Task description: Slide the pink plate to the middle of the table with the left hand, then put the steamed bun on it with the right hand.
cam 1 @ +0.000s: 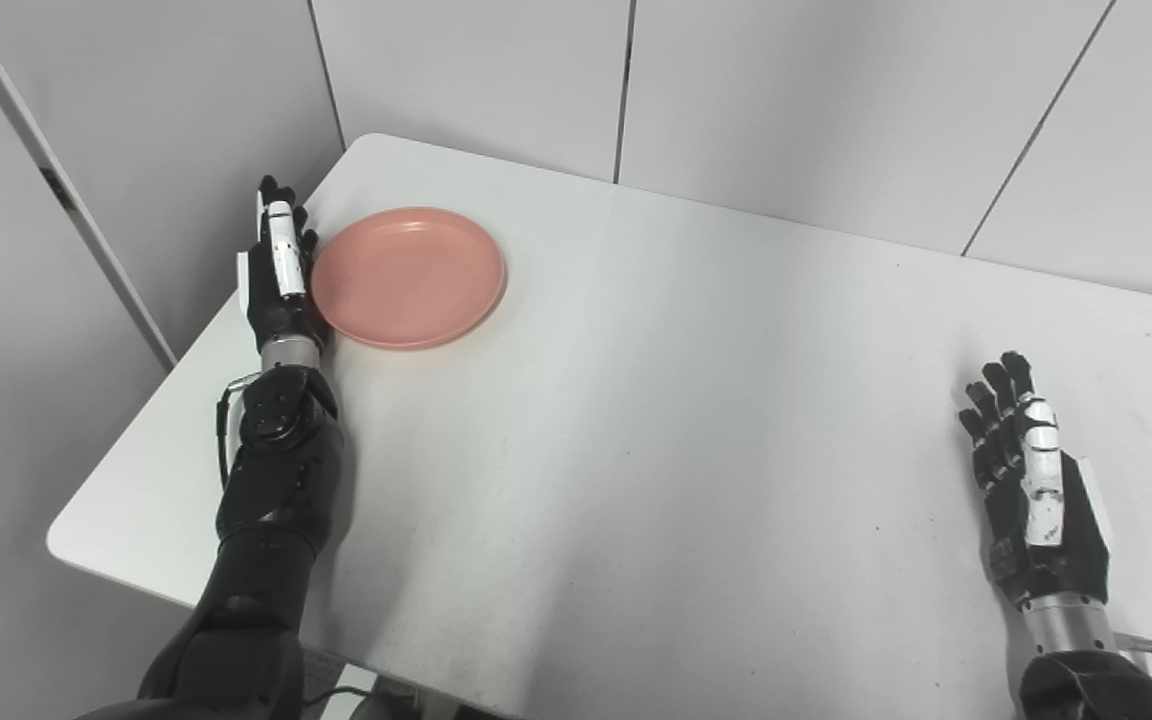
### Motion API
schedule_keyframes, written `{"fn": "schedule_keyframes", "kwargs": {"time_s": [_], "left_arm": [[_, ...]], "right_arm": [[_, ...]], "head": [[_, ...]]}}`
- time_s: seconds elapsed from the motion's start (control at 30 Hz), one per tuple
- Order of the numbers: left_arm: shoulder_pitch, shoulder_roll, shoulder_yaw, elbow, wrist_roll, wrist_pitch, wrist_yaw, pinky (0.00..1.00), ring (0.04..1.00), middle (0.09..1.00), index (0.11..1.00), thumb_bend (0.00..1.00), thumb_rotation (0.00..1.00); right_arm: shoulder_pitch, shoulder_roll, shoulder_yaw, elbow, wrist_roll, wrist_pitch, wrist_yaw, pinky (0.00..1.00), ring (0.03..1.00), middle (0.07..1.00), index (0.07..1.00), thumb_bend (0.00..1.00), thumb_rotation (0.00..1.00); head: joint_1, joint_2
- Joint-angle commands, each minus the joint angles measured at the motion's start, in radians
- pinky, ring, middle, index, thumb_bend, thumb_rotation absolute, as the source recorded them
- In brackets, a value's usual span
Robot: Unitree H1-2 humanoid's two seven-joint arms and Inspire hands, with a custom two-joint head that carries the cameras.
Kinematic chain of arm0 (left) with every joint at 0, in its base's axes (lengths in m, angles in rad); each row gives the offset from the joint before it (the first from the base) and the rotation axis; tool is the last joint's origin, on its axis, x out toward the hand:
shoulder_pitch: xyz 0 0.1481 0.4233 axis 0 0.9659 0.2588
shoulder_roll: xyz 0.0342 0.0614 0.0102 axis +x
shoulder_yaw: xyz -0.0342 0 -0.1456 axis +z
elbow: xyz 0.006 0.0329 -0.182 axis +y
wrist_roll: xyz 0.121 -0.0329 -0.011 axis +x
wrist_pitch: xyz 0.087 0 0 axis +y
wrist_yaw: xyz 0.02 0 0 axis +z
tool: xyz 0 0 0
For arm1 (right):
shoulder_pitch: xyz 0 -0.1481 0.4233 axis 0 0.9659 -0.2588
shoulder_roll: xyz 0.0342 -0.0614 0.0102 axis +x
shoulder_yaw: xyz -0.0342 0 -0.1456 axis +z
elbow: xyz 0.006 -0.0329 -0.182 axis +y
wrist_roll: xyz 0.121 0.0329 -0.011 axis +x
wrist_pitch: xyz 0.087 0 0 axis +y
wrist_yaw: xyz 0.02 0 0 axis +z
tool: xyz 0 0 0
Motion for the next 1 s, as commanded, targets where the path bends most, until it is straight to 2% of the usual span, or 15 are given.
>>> {"fn": "schedule_keyframes", "kwargs": {"time_s": [0.0,0.17,0.43,0.63,0.97], "left_arm": [[0.004,-0.031,-0.018,0.03,0.002,0.031,-0.014,1.0,1.0,1.0,1.0,0.37,1.0],[0.005,-0.053,-0.051,0.015,0.009,0.041,-0.037,1.0,1.0,0.999,1.0,0.37,1.0],[0.017,-0.082,-0.112,-0.027,0.029,0.096,-0.06,1.0,1.0,0.998,1.0,0.38,1.0],[0.022,-0.101,-0.138,-0.05,0.047,0.119,-0.074,1.0,0.999,0.993,1.0,0.37,1.0],[0.037,-0.118,-0.176,-0.069,0.046,0.153,-0.138,1.0,0.991,0.981,1.0,0.4,1.0]], "right_arm": [[0.032,0.011,0.004,0.032,0.003,-0.012,0.007,1.0,1.0,1.0,1.0,0.16,1.0],[0.036,0.016,0.007,0.019,-0.008,0.002,-0.004,1.0,1.0,1.0,1.0,0.17,1.0],[0.043,0.025,0.01,0.005,-0.019,0.004,-0.015,1.0,1.0,1.0,1.0,0.18,1.0],[0.045,0.028,0.013,0.006,-0.025,0.002,-0.018,1.0,1.0,1.0,1.0,0.19,1.0],[0.049,0.044,0.021,-0.001,-0.038,0.004,-0.029,1.0,1.0,1.0,1.0,0.21,1.0]], "head": [[-0.002,0.0],[-0.01,0.002],[-0.035,0.01],[-0.054,0.014],[-0.108,0.024]]}}
